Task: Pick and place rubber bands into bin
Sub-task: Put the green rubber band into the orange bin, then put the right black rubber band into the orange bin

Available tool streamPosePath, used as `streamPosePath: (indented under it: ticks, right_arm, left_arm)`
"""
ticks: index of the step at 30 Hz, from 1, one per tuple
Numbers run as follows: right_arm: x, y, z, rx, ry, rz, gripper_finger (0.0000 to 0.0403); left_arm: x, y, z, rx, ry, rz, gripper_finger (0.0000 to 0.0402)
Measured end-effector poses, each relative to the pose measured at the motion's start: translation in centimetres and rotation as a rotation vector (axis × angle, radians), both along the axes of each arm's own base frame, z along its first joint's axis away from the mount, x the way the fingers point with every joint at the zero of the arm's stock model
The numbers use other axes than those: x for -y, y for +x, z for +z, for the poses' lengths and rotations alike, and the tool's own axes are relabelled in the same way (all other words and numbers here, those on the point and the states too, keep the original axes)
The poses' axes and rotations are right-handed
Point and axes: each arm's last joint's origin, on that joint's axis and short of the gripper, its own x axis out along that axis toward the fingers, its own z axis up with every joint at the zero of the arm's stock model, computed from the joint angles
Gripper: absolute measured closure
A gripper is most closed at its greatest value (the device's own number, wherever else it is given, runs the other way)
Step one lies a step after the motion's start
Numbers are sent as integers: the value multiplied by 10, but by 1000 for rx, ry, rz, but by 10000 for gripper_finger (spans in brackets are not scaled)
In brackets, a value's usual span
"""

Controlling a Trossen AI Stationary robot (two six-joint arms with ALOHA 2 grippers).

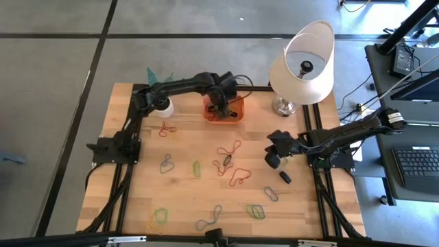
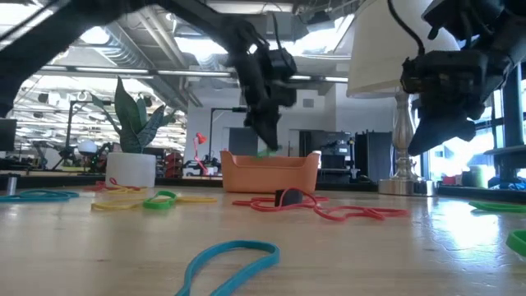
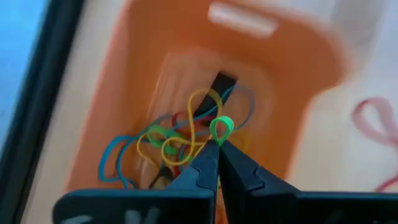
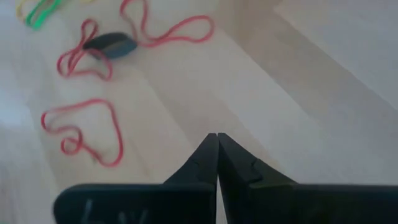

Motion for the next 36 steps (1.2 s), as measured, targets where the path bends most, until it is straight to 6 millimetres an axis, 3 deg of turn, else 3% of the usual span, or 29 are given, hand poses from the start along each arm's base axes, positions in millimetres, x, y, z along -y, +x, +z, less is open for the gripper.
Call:
streamPosePath:
  ticks: [9, 18, 27, 31, 36]
  right_arm:
    - [7, 1, 0, 12, 37, -83, 395]
    - [11, 1, 0, 13, 38, -104, 395]
    - [11, 1, 0, 5, 19, -79, 395]
    - [11, 1, 0, -3, 18, -75, 395]
    - [8, 0, -1, -15, 3, -44, 395]
  left_arm:
    - [-6, 6, -37, -125, -12, -54, 349]
    - [-6, 5, -37, -141, 19, -47, 269]
    - [6, 4, 8, -150, -33, 58, 264]
    - [28, 4, 42, -52, -21, 56, 306]
    - [67, 0, 65, 11, -22, 41, 389]
